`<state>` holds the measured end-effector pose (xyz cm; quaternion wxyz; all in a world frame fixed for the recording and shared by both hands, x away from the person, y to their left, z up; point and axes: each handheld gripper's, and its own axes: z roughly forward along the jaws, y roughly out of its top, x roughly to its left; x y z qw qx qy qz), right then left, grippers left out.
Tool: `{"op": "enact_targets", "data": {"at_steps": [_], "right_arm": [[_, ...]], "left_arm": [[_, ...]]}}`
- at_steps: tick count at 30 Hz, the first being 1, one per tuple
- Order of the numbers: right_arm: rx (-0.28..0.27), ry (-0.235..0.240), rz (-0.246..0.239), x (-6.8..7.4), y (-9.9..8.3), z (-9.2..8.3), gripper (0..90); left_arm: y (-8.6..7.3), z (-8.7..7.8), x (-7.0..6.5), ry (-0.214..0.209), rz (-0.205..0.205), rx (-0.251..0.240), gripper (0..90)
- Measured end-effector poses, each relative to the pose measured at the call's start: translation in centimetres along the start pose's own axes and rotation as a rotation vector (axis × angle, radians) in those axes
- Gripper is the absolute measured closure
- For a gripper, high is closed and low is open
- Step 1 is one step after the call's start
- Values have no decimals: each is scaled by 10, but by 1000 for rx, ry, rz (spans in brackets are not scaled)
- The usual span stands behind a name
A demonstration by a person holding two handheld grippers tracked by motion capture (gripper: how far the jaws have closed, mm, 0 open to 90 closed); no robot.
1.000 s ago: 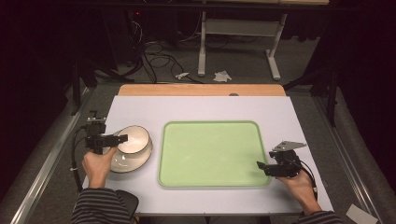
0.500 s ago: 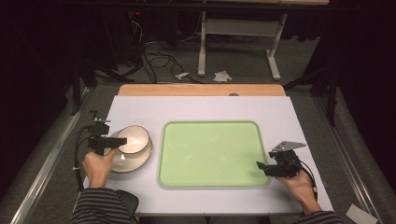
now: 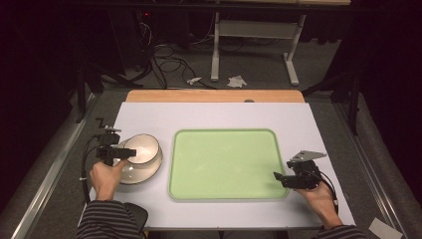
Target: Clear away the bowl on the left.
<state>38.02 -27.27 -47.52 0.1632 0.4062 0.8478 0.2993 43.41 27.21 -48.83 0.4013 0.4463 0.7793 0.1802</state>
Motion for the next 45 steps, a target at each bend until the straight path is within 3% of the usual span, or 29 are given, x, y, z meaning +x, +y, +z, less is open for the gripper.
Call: {"op": "enact_targets", "data": {"at_steps": [10, 27, 45], "right_arm": [[-2, -3, -12, 0, 0, 1, 348], [8, 0, -8, 1, 0, 2, 347], [13, 6, -7, 1, 0, 4, 347]], "left_arm": [[-2, 3, 1, 1, -4, 37, 610], [-3, 5, 1, 6, -14, 60, 719], [1, 1, 1, -40, -58, 73, 814]]}}
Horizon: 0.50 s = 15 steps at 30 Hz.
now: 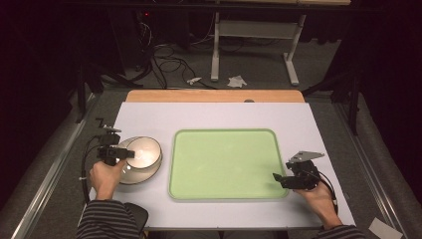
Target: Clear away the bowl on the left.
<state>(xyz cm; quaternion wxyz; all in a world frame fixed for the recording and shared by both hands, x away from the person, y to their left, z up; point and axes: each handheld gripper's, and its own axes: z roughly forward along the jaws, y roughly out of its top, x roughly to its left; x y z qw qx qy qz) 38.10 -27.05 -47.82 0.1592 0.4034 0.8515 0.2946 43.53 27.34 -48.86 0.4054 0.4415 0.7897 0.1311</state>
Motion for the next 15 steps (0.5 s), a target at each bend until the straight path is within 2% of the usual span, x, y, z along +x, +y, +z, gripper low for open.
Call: {"op": "enact_targets", "data": {"at_steps": [10, 15], "right_arm": [[1, 0, 1, 0, 0, 0, 347], [1, 0, 1, 0, 0, 0, 347]], "left_arm": [[0, -1, 0, -8, 1, 2, 824], [1, -3, -2, -21, -7, -15, 821]]}}
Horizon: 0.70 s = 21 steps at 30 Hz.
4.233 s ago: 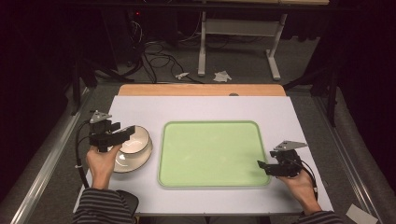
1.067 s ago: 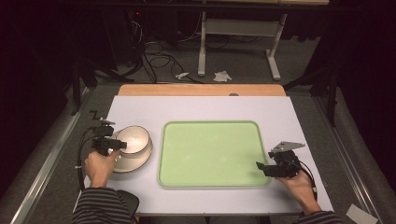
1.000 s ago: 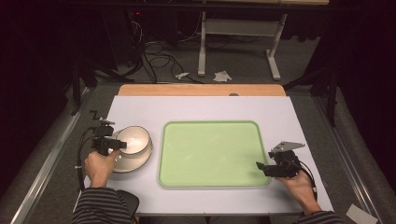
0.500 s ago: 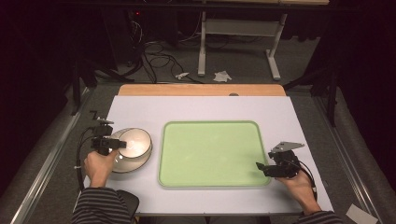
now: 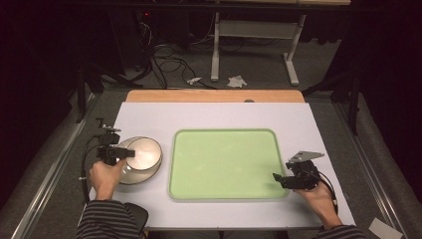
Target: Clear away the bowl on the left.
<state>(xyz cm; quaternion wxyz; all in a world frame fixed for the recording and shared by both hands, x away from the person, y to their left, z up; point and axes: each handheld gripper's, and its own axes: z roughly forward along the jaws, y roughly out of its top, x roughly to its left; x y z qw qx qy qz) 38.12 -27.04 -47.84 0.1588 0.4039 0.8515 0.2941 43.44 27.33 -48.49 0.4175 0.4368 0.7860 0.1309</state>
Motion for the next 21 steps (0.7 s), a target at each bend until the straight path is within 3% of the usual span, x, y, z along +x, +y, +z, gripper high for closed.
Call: {"op": "enact_targets", "data": {"at_steps": [21], "right_arm": [[7, 1, -5, 0, 0, 0, 345]], "left_arm": [[0, -7, -5, -12, 31, -17, 816]]}}
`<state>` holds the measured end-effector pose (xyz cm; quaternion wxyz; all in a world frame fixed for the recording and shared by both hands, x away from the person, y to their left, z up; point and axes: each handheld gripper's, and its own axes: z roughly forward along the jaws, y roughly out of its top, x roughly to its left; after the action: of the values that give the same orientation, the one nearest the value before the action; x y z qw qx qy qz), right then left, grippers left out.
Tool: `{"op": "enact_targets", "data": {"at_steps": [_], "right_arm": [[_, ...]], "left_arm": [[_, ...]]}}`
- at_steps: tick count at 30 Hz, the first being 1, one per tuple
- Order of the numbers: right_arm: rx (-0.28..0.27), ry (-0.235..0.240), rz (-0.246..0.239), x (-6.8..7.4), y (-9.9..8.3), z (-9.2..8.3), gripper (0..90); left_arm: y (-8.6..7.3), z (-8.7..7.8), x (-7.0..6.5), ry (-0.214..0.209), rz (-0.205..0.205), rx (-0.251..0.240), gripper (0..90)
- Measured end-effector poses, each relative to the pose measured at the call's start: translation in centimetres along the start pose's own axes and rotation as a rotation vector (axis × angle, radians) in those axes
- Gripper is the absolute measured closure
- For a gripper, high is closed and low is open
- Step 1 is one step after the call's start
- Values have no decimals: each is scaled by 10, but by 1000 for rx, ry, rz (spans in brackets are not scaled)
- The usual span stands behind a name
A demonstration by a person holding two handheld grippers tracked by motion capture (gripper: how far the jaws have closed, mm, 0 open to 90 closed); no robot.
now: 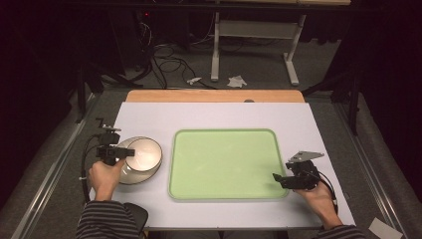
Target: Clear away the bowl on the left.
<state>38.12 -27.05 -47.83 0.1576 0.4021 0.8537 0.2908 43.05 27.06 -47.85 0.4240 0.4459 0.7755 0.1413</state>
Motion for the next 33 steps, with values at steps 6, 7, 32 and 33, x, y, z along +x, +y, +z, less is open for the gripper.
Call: {"op": "enact_targets", "data": {"at_steps": [6, 7, 32, 33], "right_arm": [[0, 1, 1, 0, 0, 0, 345], [0, 1, 2, 0, 0, 0, 345], [2, 5, -5, 0, 0, 1, 344], [2, 6, -4, 0, 0, 1, 344]], "left_arm": [[1, -2, -1, -12, -3, 2, 815], [1, -3, -1, -11, 0, -1, 815], [5, -16, -17, -81, 17, -19, 816], [5, -17, -17, -89, 10, -18, 816]]}}
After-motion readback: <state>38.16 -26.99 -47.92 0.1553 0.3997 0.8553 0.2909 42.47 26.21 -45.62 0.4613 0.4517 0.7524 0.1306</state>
